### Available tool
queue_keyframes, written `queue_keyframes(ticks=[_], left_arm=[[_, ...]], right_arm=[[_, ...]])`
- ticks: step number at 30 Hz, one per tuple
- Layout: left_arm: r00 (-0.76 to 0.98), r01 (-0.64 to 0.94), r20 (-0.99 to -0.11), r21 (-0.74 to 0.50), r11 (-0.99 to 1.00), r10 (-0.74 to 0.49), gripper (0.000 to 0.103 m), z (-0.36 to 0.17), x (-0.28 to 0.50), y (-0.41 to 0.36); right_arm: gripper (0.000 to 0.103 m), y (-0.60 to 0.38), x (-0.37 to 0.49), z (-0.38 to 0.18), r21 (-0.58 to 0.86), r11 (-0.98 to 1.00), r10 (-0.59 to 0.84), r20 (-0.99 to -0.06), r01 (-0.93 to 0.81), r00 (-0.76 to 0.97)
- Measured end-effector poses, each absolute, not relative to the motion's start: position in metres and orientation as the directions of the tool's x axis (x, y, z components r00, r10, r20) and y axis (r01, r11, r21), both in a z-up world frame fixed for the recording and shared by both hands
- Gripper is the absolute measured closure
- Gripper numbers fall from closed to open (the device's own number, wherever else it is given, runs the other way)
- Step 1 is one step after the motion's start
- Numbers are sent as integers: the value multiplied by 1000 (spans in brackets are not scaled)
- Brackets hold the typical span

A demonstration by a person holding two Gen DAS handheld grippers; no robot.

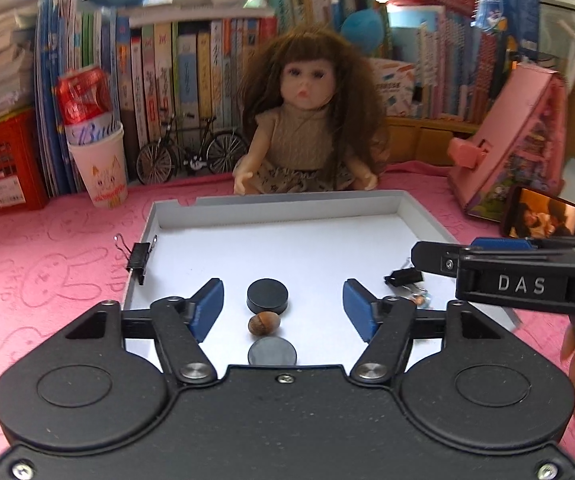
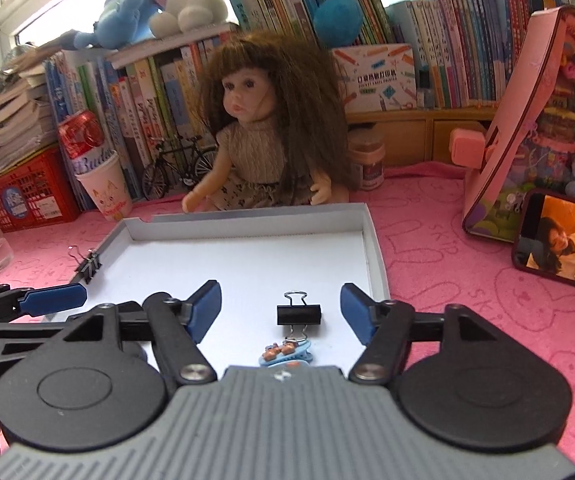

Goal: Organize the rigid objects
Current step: 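Open the left tool releasing the disc while the right tool releases the binder clip in the tray, then withdraw both open tools from the tray to the remaining objects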

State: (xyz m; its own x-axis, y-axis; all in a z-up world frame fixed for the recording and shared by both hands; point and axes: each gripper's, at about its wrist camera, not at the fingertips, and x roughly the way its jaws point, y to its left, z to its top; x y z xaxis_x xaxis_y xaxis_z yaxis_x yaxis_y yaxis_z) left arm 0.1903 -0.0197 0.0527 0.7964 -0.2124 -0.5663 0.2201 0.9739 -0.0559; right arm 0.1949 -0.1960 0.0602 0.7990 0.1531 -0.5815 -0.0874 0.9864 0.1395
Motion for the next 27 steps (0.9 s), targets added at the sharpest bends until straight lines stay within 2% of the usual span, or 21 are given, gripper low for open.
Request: queue_keyframes(ticks=[2,8,19,27], left_arm=[[802,233,-554,-54,971,-223,32,57,178,-19],[814,253,-527,-59,966,-245,27,62,143,-16],[825,269,-505,-41,962,-252,24,50,83,-5],[826,275,-505,-28,961,-252,23,35,46,1]], right_arm=[[19,-196,186,65,138,985,163,-566,-102,808],[15,-194,158,72,130,981,194,-528,-147,827],[4,-199,107,67,103,967,254,-489,-234,835],[1,-205,75,56,124,954,300,-475,-274,827]])
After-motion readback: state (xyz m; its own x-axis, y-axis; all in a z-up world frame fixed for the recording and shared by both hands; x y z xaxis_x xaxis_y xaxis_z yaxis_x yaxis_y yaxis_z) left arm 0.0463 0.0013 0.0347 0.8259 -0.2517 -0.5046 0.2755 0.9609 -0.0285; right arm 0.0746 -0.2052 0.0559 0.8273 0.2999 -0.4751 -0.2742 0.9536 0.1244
